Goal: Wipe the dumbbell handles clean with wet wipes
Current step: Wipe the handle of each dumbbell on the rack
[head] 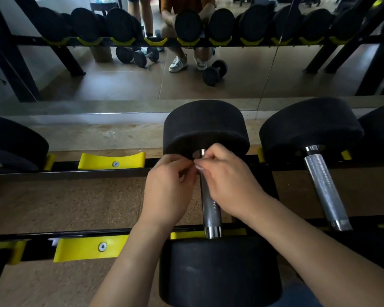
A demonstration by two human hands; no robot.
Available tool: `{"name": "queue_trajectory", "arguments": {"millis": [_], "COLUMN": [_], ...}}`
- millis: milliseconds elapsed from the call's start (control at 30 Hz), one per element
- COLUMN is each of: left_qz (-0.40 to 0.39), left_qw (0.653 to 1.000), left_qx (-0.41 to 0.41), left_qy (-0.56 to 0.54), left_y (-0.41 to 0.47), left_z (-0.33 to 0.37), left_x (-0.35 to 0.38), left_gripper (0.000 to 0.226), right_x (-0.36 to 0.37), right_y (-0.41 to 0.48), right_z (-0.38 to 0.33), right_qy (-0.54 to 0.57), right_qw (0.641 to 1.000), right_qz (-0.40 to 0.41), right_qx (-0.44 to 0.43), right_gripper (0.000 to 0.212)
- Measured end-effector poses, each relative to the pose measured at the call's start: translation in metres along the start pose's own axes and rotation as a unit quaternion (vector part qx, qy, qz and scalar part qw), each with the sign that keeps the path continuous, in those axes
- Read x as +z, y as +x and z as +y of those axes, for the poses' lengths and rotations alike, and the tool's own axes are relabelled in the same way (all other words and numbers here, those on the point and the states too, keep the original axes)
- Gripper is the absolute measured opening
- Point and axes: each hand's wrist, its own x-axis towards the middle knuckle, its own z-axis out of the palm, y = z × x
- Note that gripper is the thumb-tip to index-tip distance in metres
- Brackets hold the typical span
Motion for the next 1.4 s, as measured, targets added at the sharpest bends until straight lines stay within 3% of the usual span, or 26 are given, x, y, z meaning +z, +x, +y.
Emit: {"name": "queue_trajectory", "arguments": {"millis": [100,167,367,633,800,933,1033,1233,1333,1400], "left_qz": [0.013,-0.01,-0.07,0.008,-0.074,-0.035,-0.045,-0.146,-0.083,-0.051], "left_qw": [1.0,0.999,0.99,0.994,0.995,0.988,0.98,0.964,0.983,0.991], "left_qx": [-0.02,-0.036,0.1,-0.079,0.02,0.13,0.156,0.209,0.147,0.108], "left_qy": [-0.003,-0.019,0.068,-0.069,-0.07,0.079,0.114,0.069,0.071,0.055], "left_y": [0.006,0.009,0.023,0.015,0.009,0.02,0.028,0.016,0.025,0.026], "left_z": [0.005,0.009,0.008,-0.008,0.002,0.009,0.013,0.009,0.011,0.012], "left_x": [0.0,0.001,-0.007,0.017,-0.001,0.002,0.005,-0.006,0.003,0.007], "left_gripper": [0.009,0.016,0.015,0.012,0.026,0.022,0.026,0.03,0.025,0.017], "right_x": [-0.003,-0.008,-0.008,-0.005,-0.002,-0.007,-0.015,-0.029,-0.031,-0.029], "right_y": [-0.008,-0.003,0.0,-0.001,-0.007,-0.009,-0.008,-0.016,-0.014,-0.012], "right_z": [0.004,0.007,0.012,0.009,0.01,0.014,0.013,0.017,0.017,0.015], "right_qy": [0.05,0.11,0.177,0.093,0.038,0.06,0.082,0.182,0.259,0.252], "right_qw": [0.998,0.988,0.971,0.988,0.992,0.985,0.983,0.965,0.942,0.942], "right_qz": [0.019,0.066,0.092,0.079,0.11,0.149,0.118,-0.059,-0.046,-0.007], "right_qx": [0.026,0.083,0.132,0.091,0.041,0.065,0.113,0.181,0.211,0.221], "right_gripper": [0.035,0.034,0.017,0.021,0.015,0.02,0.024,0.022,0.029,0.028]}}
